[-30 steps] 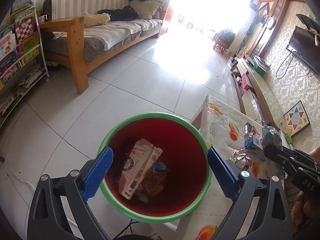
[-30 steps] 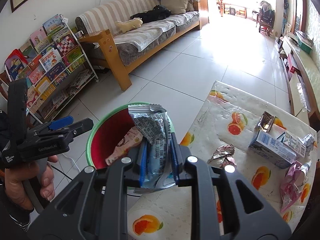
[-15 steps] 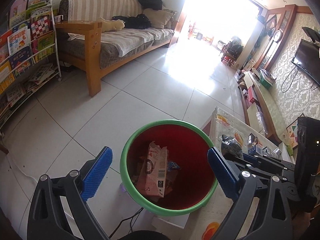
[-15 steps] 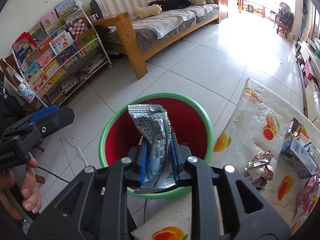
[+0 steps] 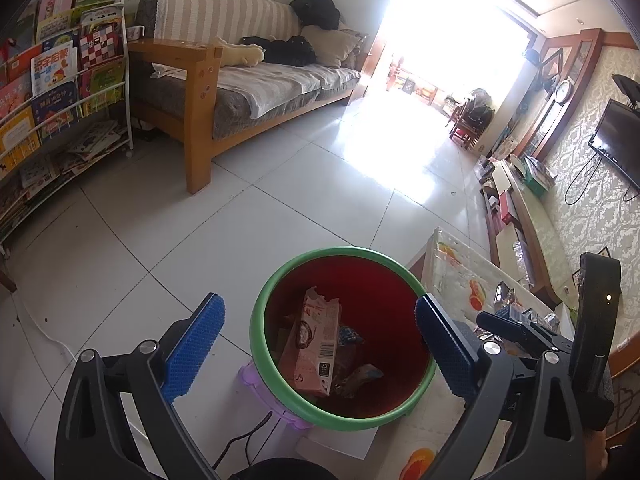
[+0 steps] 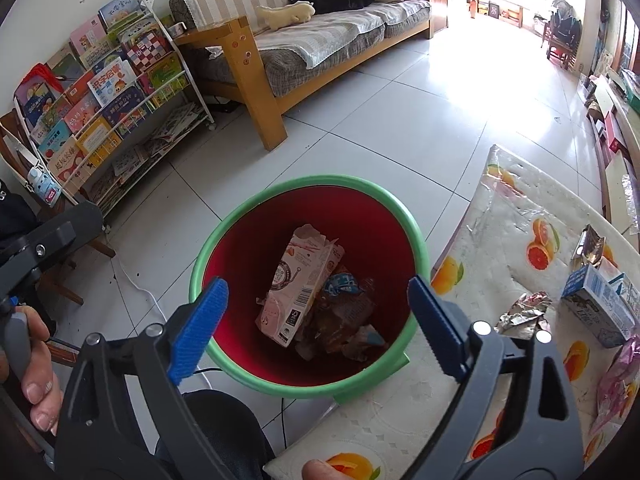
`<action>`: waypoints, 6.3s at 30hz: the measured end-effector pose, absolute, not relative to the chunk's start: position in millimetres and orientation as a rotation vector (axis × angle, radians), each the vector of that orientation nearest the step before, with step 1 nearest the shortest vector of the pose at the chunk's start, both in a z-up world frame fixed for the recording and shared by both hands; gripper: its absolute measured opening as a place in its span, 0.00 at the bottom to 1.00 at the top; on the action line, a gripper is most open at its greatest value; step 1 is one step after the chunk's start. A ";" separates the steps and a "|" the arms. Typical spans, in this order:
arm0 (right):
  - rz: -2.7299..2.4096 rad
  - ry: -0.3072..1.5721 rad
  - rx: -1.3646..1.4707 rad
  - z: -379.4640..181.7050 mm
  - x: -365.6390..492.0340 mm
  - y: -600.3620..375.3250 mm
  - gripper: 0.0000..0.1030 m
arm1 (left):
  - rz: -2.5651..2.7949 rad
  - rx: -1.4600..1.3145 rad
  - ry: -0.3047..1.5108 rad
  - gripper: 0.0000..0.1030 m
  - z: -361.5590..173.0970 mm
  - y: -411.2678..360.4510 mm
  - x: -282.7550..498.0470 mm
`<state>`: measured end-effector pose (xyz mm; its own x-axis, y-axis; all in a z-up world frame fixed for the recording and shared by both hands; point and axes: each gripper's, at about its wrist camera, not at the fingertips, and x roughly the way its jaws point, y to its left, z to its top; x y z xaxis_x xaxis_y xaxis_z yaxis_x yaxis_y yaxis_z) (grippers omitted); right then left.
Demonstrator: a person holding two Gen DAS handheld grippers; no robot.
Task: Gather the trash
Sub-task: 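Drop the silver-blue wrapper into the bucket by opening the right tool, then move both tools back over the table, then grasp the crumpled foil with the left tool while the right tool grasps the pink snack bag, then carry both items to the bucket while the left tool drops the foil inside, then drop the pink snack bag into the bucket by opening the right tool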
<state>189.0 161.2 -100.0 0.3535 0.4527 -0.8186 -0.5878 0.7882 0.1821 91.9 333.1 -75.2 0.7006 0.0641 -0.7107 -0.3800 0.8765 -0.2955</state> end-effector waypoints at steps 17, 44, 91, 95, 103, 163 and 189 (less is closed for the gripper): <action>0.442 0.877 -0.012 -45.1 151.9 -19.7 0.94 | -0.019 -0.308 0.767 0.93 -43.4 186.6 107.5; 0.087 0.909 0.131 -88.6 145.9 -254.2 0.95 | -0.193 -0.049 1.004 0.92 -103.4 19.3 204.8; 0.155 1.085 -0.140 -197.0 255.2 -181.2 0.68 | -0.139 0.000 1.197 0.40 -212.3 31.2 267.5; 0.137 1.111 -0.139 -206.5 258.5 -182.1 0.50 | -0.167 -0.010 1.177 0.40 -200.2 30.3 260.2; 0.136 1.117 -0.122 -204.8 256.7 -182.3 0.28 | -0.198 -0.021 1.136 0.40 -177.3 27.7 253.7; 0.471 0.895 -0.178 -61.4 161.4 30.9 0.26 | 0.078 -0.250 0.953 0.48 -110.7 267.7 153.1; 0.679 1.031 -0.299 -138.7 183.9 201.7 0.43 | 0.247 -0.393 0.853 0.92 -103.4 345.5 96.2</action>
